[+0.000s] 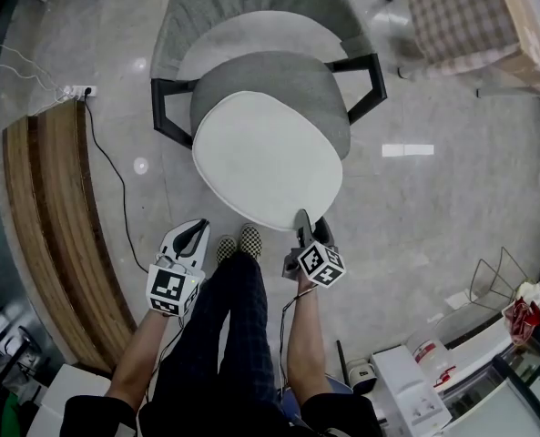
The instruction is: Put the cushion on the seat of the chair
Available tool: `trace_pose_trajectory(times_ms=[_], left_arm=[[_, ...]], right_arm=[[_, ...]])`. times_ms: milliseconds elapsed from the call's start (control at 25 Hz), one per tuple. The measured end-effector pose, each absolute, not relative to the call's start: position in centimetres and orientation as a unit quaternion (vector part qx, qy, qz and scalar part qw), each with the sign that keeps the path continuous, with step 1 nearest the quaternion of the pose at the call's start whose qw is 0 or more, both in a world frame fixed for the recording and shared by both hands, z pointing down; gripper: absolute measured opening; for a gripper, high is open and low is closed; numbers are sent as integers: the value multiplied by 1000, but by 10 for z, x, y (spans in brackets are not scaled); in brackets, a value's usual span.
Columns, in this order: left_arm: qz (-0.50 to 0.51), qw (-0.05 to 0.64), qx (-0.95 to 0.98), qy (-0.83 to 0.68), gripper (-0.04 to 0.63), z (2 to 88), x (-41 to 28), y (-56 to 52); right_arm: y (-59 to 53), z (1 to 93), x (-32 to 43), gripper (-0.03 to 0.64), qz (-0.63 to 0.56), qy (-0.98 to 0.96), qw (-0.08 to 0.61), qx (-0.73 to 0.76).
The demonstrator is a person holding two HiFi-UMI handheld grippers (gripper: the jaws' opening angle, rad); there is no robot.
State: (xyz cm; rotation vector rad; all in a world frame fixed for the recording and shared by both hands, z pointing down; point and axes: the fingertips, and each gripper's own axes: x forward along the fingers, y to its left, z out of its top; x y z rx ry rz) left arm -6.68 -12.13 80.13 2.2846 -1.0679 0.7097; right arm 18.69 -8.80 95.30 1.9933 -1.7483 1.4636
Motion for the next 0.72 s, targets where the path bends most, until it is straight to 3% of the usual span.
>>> trace_pose_trajectory(times_ms=[560,720], left_arm=[[263,252,847,-386,31,793,-57,-114],[259,247,850,-385,31,781,-52,-113]], right_arm=[[-67,943,201,241,484,-569,58,662],[-67,926,200,239,462,-589,86,657]])
